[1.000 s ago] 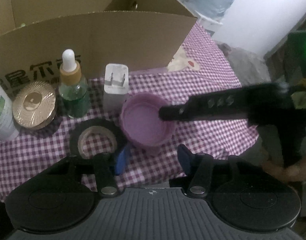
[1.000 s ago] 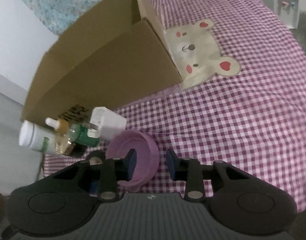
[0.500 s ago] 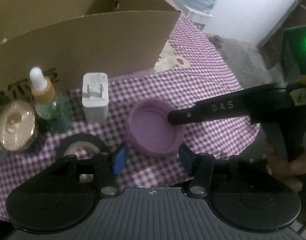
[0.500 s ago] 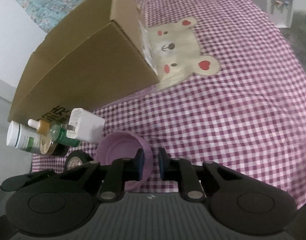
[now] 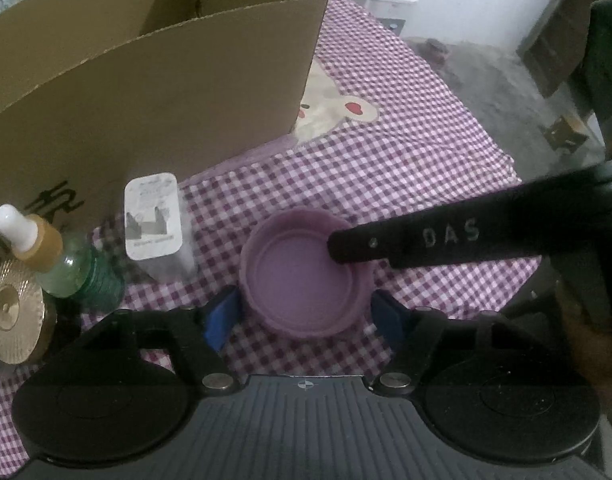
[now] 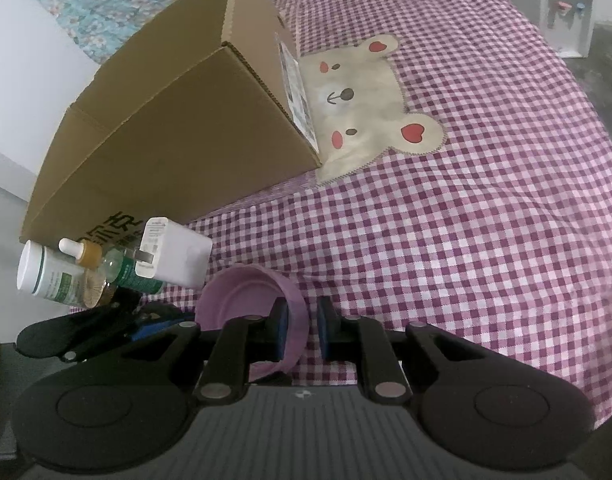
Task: Organize rigid objects
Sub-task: 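Carry the pink silicone cup into the box and open the right tool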
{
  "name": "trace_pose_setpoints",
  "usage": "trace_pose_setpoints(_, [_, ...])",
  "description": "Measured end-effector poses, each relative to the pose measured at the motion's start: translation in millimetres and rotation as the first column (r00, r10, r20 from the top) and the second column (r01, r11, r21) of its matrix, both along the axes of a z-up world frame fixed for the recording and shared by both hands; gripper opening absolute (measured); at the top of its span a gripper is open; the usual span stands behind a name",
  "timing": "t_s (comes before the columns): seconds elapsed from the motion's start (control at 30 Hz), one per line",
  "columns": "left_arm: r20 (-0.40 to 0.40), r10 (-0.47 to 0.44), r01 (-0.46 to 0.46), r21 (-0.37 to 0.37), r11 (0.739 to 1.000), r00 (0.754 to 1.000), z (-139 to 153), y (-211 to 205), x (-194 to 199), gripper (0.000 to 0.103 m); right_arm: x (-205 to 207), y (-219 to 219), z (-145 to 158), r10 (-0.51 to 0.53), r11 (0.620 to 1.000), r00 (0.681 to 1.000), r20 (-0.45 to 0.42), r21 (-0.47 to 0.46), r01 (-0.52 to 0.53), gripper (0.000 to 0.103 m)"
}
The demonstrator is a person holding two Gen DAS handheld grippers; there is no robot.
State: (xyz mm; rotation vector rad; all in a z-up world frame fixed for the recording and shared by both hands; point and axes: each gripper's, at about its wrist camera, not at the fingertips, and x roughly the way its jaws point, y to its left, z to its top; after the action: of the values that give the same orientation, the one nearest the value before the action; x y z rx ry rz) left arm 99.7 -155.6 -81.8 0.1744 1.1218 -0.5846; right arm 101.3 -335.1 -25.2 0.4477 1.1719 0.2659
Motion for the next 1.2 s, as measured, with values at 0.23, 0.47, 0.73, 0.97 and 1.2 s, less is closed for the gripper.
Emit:
trace_pose_setpoints(0.23, [0.025, 0.002, -0.002, -0.009, 1.000, 1.000, 4.7, 1.0, -1.3, 0.070, -0.4, 6.6, -4.7, -0.006, 1.000, 1.000, 0.007, 0.001, 0.006, 0.018])
trace_pose_setpoints(0.47, [0.085, 0.003, -0.001, -0.027, 1.000, 0.996, 29.6, 1.9, -11.7, 0.070, -14.8, 2.0, 8.5, -0.038, 0.999, 0.999, 0.022, 0.035, 0.037, 0.018])
trace_pose_setpoints(0.73, [0.227, 0.038, -0.021, -0.077, 0.997, 0.973, 87.9, 15.3, -38.1, 0.070, -37.7, 1.8, 68.9, -0.041, 0.999, 0.987, 0.153, 0.033, 0.036, 0.018])
trace_pose_setpoints(0.97, [0.341, 0.141, -0.111, -0.107, 0.988, 0.930, 146.4, 45.1, -26.8, 0.070, -23.7, 24.4, 135.0, 0.043, 0.997, 0.941, 0.336, 0.042, -0.060, 0.019])
trace_pose_setpoints(1.2, [0.296, 0.257, -0.247, -0.072, 0.966, 0.920, 159.2, 78.5, 46.0, 0.070, 68.0, 64.8, 151.0, 0.196, 0.973, 0.915, 0.354, 0.044, -0.226, 0.018])
